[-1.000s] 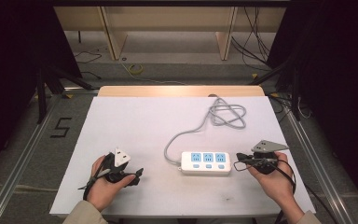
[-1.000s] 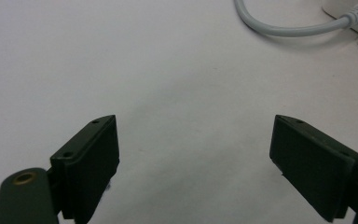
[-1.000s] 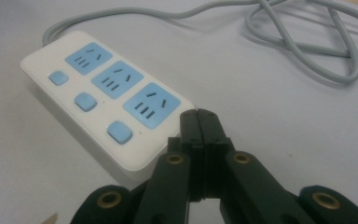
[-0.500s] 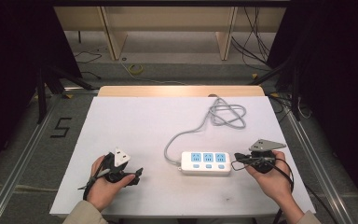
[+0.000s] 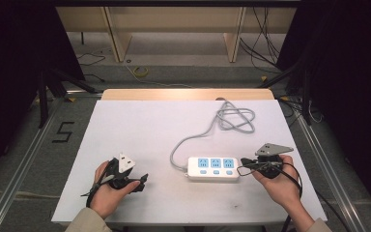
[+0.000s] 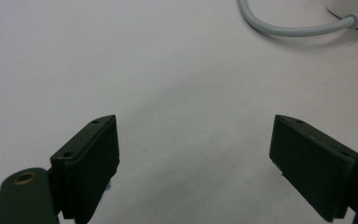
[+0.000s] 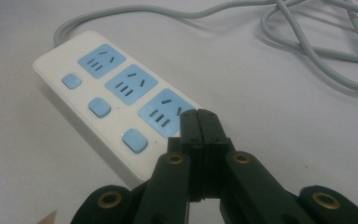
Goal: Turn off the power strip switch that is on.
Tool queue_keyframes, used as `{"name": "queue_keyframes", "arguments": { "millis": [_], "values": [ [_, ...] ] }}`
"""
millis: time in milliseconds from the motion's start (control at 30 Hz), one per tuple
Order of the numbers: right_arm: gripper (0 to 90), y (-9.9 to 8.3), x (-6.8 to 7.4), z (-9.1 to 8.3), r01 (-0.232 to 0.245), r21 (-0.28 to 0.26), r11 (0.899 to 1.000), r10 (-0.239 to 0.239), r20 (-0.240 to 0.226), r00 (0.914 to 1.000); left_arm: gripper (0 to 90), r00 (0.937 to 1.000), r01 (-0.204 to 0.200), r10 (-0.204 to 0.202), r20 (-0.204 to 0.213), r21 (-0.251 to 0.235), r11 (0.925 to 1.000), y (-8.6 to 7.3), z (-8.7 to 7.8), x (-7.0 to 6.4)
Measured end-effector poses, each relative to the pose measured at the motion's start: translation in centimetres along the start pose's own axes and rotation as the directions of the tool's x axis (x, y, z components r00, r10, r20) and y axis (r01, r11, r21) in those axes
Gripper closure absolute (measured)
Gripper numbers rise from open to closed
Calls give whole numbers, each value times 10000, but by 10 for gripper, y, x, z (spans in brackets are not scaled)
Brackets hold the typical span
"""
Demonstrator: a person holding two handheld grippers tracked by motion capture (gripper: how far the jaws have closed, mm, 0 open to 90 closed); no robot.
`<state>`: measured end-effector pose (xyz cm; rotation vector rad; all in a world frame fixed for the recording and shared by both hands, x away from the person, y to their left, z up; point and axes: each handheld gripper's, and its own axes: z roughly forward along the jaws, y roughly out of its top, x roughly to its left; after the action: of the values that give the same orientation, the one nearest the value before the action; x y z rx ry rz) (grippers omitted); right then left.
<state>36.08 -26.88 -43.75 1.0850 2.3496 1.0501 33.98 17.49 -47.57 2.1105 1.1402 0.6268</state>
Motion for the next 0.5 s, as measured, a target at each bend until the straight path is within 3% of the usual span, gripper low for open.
{"name": "queue_keyframes", "arguments": {
  "millis": [500],
  "values": [
    [900,4,4,3,108,91,9999,-108,-91,9999,156,10000,11,-11,-24,-51,10000,0,0,0]
  ]
}}
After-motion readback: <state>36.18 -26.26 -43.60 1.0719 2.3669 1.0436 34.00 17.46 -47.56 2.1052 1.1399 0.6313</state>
